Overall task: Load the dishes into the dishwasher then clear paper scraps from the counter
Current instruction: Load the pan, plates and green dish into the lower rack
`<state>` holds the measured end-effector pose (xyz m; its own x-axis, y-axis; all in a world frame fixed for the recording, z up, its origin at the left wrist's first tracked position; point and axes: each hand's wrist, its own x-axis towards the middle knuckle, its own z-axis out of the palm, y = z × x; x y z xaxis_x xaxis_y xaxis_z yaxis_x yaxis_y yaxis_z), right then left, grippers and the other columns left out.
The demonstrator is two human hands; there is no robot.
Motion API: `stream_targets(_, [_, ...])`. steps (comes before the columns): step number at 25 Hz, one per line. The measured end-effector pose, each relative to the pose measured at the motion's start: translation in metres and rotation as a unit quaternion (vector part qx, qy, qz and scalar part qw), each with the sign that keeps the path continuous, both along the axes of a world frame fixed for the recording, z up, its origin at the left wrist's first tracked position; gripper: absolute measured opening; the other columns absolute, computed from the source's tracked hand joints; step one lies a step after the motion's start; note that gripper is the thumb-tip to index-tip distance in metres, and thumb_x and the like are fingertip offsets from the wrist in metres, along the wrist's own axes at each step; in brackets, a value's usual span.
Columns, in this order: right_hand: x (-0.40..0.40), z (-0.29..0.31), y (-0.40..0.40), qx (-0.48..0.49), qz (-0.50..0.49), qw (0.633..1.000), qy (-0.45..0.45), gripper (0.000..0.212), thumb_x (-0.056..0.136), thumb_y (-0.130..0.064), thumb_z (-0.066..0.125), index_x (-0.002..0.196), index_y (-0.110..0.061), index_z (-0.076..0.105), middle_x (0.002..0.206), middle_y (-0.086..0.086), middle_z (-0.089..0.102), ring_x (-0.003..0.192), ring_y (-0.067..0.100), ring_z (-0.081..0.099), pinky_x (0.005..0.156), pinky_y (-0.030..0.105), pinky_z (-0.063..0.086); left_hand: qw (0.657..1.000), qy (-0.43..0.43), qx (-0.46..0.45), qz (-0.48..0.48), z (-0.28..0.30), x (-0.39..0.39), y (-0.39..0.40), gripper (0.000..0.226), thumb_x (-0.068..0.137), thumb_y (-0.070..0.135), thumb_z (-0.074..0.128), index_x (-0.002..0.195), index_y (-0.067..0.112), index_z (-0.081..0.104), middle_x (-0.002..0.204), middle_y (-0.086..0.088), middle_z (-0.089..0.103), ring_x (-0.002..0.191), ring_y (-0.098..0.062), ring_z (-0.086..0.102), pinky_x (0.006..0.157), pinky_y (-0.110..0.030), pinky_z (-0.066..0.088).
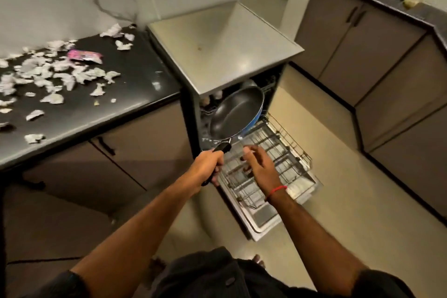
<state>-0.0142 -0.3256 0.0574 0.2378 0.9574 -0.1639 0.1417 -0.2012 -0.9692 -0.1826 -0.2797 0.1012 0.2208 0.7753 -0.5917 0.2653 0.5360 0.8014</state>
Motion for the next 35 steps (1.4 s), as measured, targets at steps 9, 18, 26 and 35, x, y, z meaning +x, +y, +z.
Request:
stream_targets(9, [0.155,0.003,-0.025,-0.095,-0.181,0.967,0.155,0.06,0.088,-0.071,0.046,0.129,-0.029,0.056,0.118,0.001,0.065,0.094,0.026,0.071,0.071,0.044,0.061,0.965,0.083,0.014,-0.25,-0.04,0.104,-0.044,0.024,0.098,0.023,0.052,0.116,0.014,0.064,0.06,0.005,0.049,0.041,-0.01,0.039,0.039,-0.027,0.039])
stream_targets(18, [0.198,-0.012,-0.023,-0.169,-0.285,0.926,0.183,0.052,0.097,-0.016,0.051,0.146,-0.024,0.035,0.102,0.004,0.062,0.09,0.037,0.07,0.074,0.053,0.06,0.891,0.171,0.145,-0.394,-0.082,0.143,0.008,0.034,0.094,0.036,0.058,0.128,0.035,0.06,0.086,0.008,0.063,0.065,-0.004,0.056,0.058,-0.024,0.051])
stream_targets(26, [0.221,-0.046,0.004,-0.191,-0.337,0.912,0.135,0.076,0.09,0.003,0.049,0.149,-0.038,0.024,0.133,0.014,0.05,0.108,0.038,0.063,0.071,0.055,0.059,0.86,0.21,0.152,-0.439,-0.152,0.169,0.026,0.051,0.102,0.022,0.052,0.148,0.042,0.041,0.136,-0.004,0.055,0.118,-0.023,0.057,0.099,-0.046,0.049])
stream_targets(35, [0.277,-0.163,0.058,-0.273,-0.318,0.895,0.152,0.079,0.088,0.005,0.047,0.148,-0.041,0.024,0.142,0.011,0.046,0.115,0.038,0.06,0.072,0.056,0.058,0.879,0.282,0.136,-0.359,-0.266,0.223,0.036,0.051,0.099,0.02,0.057,0.147,0.032,0.043,0.135,-0.004,0.057,0.124,-0.028,0.052,0.105,-0.049,0.045])
